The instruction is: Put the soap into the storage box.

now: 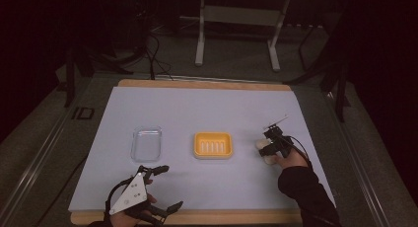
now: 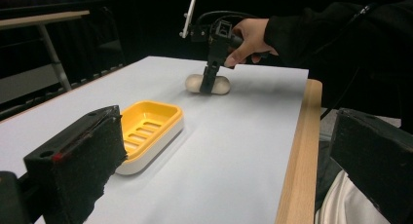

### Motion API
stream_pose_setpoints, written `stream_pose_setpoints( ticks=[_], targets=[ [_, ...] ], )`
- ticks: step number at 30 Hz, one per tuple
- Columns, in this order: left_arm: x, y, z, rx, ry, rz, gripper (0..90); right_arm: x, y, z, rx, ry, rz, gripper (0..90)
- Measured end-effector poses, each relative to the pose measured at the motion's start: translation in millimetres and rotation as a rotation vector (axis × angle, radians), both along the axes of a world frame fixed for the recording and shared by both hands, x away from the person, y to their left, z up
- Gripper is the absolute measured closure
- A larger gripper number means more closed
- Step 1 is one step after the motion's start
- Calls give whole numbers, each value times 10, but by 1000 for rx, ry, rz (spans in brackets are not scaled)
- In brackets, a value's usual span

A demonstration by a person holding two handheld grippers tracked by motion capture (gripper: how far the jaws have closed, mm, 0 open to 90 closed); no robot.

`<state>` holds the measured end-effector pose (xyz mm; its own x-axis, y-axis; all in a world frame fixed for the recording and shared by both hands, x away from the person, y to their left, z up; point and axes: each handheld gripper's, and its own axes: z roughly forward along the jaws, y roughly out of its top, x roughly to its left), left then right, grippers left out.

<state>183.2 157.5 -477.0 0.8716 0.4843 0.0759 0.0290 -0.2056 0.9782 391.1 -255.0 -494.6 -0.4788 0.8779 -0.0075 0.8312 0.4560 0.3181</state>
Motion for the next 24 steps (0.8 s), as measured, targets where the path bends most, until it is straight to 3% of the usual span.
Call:
stream_pose_setpoints(
  ticks=[3, 9, 17, 24],
  targets=[
    [0, -1, -1, 1, 0, -1, 1, 5, -13, 21, -8, -7, 61, 496],
    [1, -2, -1, 0, 0, -1, 1, 25, -63, 75, -18, -6, 117, 496],
    [2, -6, -2, 4, -1, -3, 1, 6, -60, 99, -48, -14, 318, 496],
    [0, -4, -2, 3, -1, -5, 1, 62, -84, 131, -68, 11, 391, 496]
  ],
)
